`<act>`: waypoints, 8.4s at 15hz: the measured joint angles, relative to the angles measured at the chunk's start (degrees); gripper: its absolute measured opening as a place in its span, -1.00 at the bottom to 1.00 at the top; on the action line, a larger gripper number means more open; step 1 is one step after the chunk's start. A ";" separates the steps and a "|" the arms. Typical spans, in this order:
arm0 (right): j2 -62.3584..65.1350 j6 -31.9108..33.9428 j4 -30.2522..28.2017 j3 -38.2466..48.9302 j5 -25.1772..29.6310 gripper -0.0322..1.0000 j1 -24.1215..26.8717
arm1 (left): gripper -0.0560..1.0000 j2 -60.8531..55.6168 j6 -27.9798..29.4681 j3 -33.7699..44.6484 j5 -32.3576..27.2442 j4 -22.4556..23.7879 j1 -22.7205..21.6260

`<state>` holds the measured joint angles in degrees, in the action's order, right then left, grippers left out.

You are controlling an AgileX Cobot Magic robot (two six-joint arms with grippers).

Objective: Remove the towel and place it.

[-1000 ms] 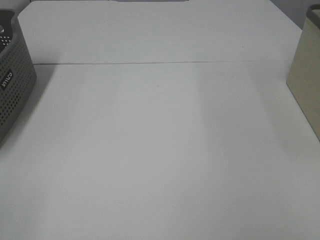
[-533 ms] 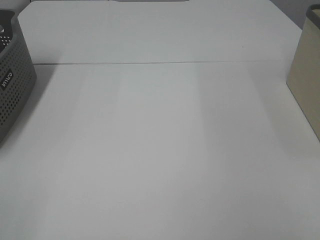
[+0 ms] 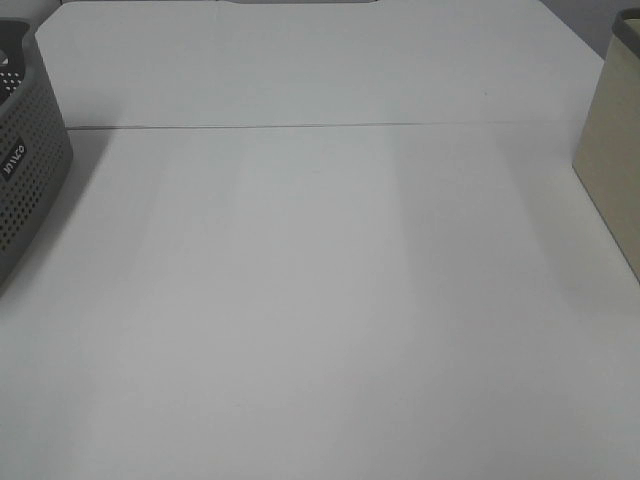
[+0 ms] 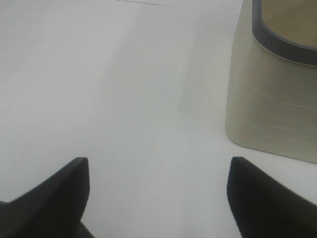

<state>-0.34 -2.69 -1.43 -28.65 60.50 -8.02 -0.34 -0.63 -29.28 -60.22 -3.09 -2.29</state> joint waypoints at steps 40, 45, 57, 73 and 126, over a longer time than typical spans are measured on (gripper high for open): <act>0.00 0.00 0.00 0.00 0.00 0.51 0.00 | 0.98 51.68 -34.21 -36.50 -9.40 10.14 0.00; 0.00 0.00 0.00 0.00 0.00 0.51 0.00 | 0.98 74.54 -37.76 -48.59 -9.11 23.49 0.00; 0.00 0.00 0.00 0.00 0.00 0.51 0.00 | 0.98 111.50 -51.17 -58.04 6.30 18.91 -12.83; 0.00 0.00 0.00 0.00 0.00 0.51 0.00 | -0.79 122.84 -49.22 -67.72 2.06 19.65 -13.01; -94.19 -106.34 100.27 -27.85 -26.36 0.45 -28.25 | -0.89 84.97 -34.26 -77.35 -9.51 -13.18 26.24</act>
<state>-94.54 -109.03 98.84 -56.49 34.15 -36.27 84.63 -34.89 -106.63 -69.73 -16.27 23.95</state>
